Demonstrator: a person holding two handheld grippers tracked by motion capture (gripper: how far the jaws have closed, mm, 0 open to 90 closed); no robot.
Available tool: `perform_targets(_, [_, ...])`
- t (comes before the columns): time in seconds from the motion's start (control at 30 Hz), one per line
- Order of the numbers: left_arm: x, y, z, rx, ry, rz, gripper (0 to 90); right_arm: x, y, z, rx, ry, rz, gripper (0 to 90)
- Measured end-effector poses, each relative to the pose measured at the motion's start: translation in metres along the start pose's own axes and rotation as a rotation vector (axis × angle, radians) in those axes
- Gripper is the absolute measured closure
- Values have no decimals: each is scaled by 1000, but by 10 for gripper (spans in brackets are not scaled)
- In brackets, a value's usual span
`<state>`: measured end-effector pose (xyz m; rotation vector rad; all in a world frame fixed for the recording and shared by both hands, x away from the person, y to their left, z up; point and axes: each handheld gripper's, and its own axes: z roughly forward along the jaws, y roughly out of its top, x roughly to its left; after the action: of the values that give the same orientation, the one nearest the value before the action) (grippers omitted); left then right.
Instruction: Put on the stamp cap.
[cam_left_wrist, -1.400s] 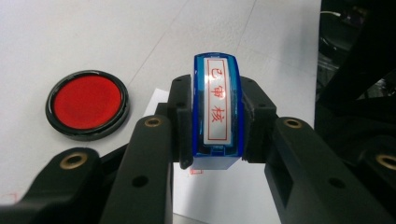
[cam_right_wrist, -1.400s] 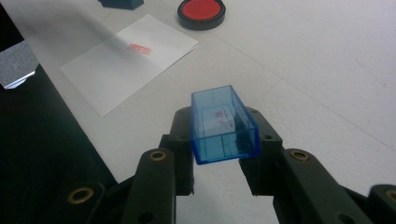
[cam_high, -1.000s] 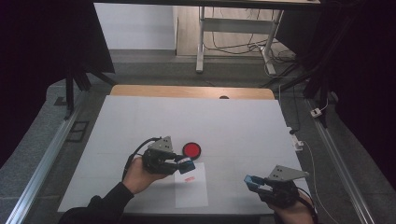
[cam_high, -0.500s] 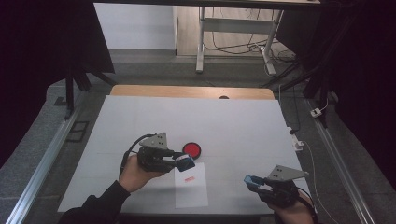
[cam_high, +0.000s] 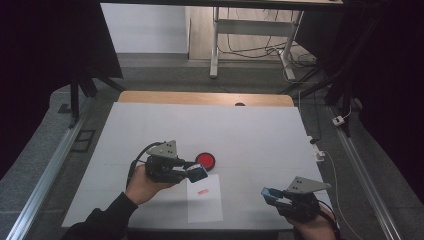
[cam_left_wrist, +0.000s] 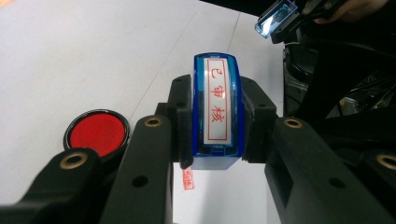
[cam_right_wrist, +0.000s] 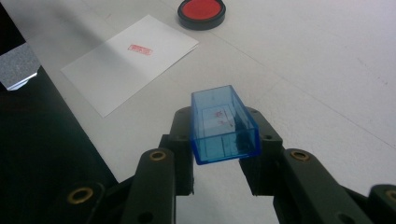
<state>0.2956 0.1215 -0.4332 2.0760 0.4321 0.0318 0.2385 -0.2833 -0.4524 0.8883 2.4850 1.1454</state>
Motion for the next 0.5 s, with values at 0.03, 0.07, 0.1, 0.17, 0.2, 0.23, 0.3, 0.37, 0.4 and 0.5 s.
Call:
perform_targets(0.03, [0,0,0,-1,0,0,701,0,0,0,-1,0,1,681])
perform_targets(0.07, [0,0,0,-2,0,1,701,0,0,0,-6,4,3,681])
perform_targets(0.1, [0,0,-1,-4,1,1,701,0,0,0,-9,9,4,682])
perform_targets(0.17, [0,0,-1,-8,0,5,701,-1,0,-1,-17,12,8,682])
perform_targets(0.2, [0,0,-1,-9,-1,7,701,-1,0,-2,-22,15,11,681])
perform_targets(0.23, [0,1,-2,-11,-3,7,701,-1,0,-2,-30,18,16,681])
perform_targets(0.3, [1,1,-2,-10,-3,8,700,-2,1,-3,-38,24,22,680])
perform_targets(0.37, [1,0,-2,-10,-2,7,701,-2,2,-2,-50,30,27,679])
perform_targets(0.4, [1,0,-2,-10,-3,8,701,-2,3,-2,-53,37,28,679])
perform_targets(0.5, [1,1,-2,-12,0,11,701,-2,5,-2,-57,55,33,680])
